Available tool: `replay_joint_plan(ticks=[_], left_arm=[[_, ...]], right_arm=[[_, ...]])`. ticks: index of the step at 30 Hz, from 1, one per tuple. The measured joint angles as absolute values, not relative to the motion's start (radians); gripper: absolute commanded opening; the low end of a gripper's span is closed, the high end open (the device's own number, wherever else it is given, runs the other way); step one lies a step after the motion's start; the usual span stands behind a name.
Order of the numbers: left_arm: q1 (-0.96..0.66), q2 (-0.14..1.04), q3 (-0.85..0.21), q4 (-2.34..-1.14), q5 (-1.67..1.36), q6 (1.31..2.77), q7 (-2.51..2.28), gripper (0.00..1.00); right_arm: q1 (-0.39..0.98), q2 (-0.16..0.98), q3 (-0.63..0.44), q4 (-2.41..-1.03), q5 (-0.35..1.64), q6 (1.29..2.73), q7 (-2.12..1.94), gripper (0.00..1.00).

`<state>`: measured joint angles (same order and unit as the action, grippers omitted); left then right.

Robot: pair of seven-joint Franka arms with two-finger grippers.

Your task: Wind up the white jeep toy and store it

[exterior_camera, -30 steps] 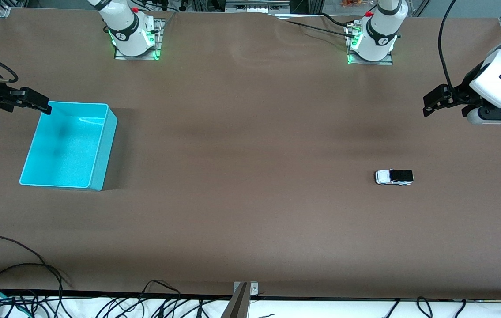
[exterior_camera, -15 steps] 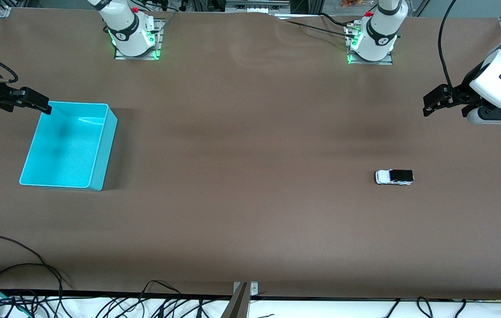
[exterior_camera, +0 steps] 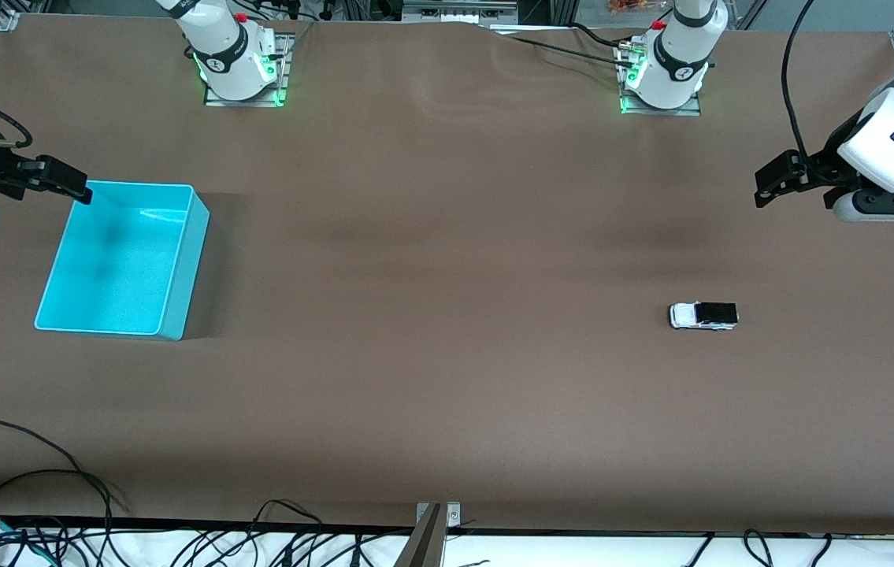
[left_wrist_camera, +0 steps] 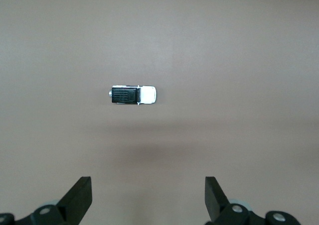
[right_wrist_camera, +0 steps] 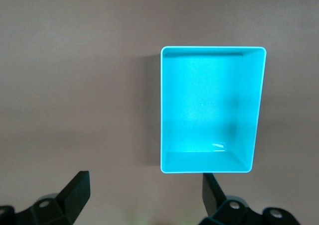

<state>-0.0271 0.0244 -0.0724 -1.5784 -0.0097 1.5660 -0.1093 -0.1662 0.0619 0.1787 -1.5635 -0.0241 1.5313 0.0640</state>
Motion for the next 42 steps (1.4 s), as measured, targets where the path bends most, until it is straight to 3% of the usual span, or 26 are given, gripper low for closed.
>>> replay_joint_plan(ticks=[27, 42], left_arm=[[-0.031, 0.045, -0.078, -1.577, -0.01, 1.565, -0.108, 1.0], [-0.028, 0.044, -0.082, -1.512, -0.01, 1.527, -0.108, 1.0]], right_arm=[[-0.166, 0.062, 0.179, -1.563, -0.024, 1.531, 0.064, 1.0], [-0.166, 0.062, 0.179, -1.564, -0.024, 1.531, 0.064, 1.0]])
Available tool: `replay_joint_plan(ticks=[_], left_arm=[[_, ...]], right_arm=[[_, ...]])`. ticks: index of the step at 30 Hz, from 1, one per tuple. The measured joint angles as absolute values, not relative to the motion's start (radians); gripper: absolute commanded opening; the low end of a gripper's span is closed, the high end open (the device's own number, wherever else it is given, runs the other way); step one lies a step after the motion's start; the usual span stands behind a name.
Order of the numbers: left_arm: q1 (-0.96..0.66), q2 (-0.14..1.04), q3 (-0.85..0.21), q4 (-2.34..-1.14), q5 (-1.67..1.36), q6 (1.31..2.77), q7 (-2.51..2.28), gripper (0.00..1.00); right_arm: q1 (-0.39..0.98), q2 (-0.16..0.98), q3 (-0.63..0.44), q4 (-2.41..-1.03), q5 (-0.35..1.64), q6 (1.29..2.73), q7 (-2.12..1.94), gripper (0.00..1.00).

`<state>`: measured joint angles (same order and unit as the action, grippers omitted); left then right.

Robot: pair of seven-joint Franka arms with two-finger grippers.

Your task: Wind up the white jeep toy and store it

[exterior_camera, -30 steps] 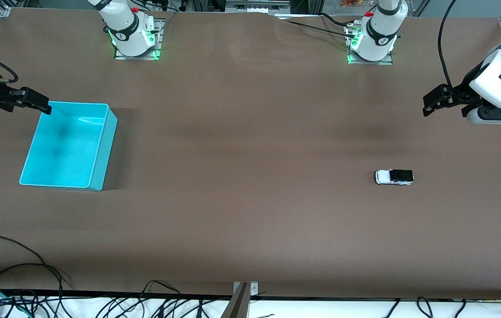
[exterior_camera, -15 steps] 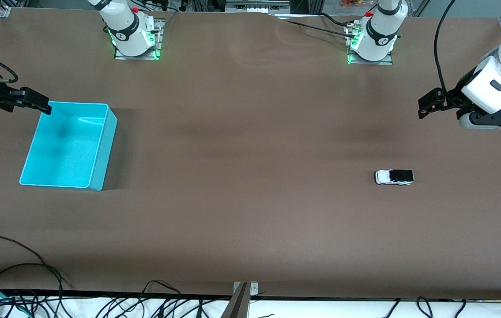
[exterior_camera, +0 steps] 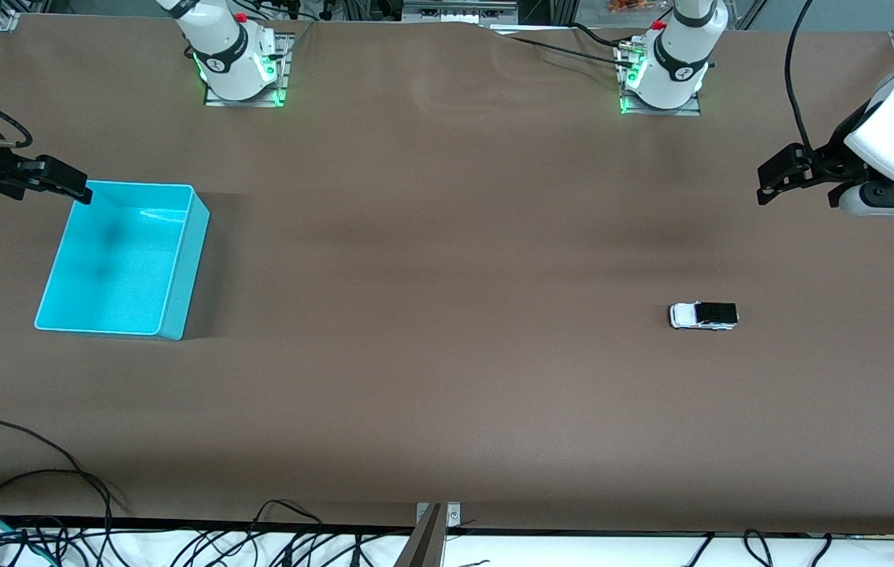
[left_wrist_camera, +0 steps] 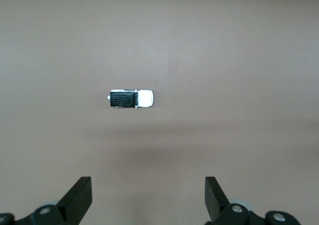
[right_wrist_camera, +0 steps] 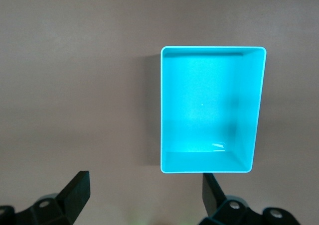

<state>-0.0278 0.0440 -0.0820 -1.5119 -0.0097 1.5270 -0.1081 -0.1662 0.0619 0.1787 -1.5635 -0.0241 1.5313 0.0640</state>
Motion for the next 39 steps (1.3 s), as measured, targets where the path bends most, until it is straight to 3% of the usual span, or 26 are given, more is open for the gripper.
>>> replay_joint_plan(ticks=[39], left_arm=[[-0.03, 0.105, -0.083, -1.516, -0.01, 1.492, 0.025, 1.0]], right_arm=[[-0.166, 0.062, 0.179, -1.564, -0.024, 1.531, 0.064, 1.0]])
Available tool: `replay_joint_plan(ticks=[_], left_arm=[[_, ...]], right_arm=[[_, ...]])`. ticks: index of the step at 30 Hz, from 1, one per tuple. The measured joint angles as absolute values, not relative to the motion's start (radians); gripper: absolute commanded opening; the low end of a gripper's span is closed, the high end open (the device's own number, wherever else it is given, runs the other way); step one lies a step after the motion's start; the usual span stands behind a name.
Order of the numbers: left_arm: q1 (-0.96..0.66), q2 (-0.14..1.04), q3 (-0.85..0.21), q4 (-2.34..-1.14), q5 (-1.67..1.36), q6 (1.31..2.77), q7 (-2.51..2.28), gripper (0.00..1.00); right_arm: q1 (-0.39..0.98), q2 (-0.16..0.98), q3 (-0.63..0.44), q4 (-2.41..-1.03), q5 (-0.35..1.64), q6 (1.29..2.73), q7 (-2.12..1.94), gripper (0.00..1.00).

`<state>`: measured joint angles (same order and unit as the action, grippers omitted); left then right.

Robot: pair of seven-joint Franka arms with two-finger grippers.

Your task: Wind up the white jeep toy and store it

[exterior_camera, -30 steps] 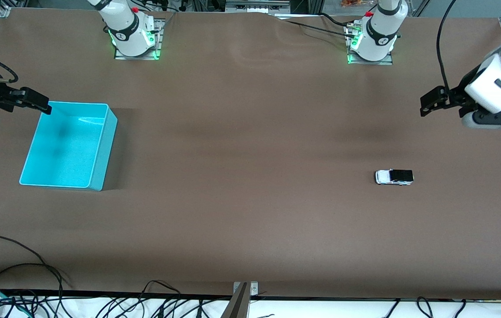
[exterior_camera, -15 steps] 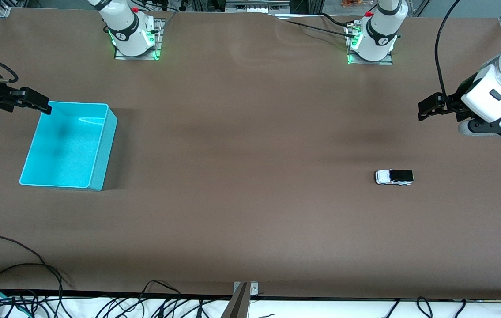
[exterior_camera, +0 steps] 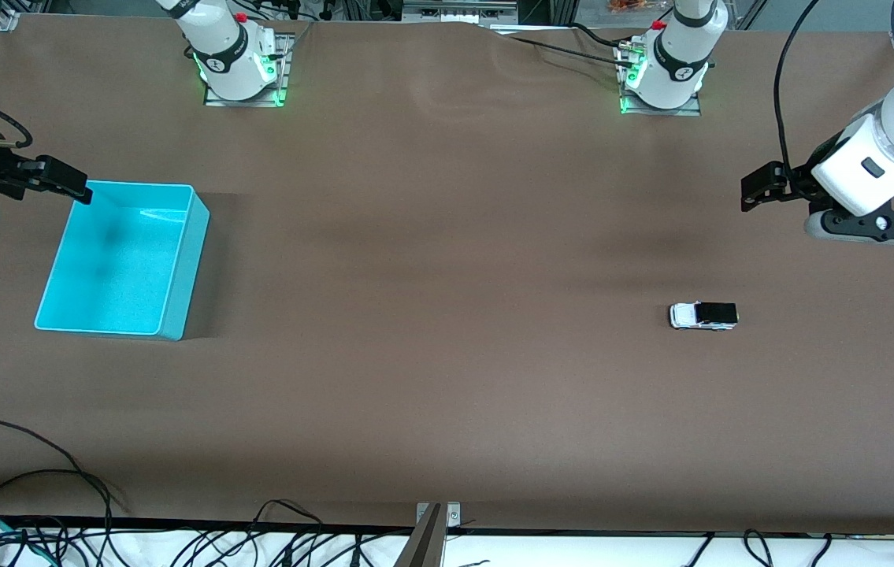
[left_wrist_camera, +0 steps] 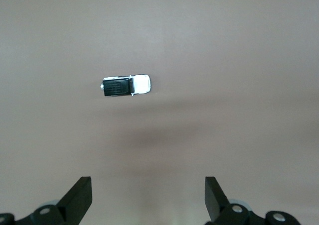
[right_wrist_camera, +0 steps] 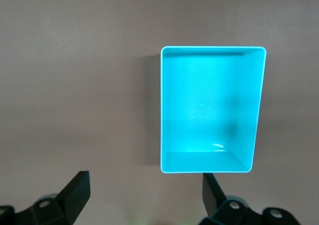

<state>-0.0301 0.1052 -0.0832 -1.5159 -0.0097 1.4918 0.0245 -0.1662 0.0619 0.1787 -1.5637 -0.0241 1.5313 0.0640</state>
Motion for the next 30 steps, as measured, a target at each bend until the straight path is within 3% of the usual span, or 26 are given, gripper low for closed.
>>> replay_joint_plan(ticks=[18, 30], left_arm=[[-0.012, 0.189, -0.077, -1.52, 0.027, 1.504, 0.453, 1.0], [0.02, 0.212, -0.076, -1.613, 0.032, 1.648, 0.75, 1.0]], right_arm=[[-0.166, 0.062, 0.179, -1.564, -0.024, 1.531, 0.064, 1.0], [-0.166, 0.062, 0.179, -1.564, -0.024, 1.531, 0.064, 1.0]])
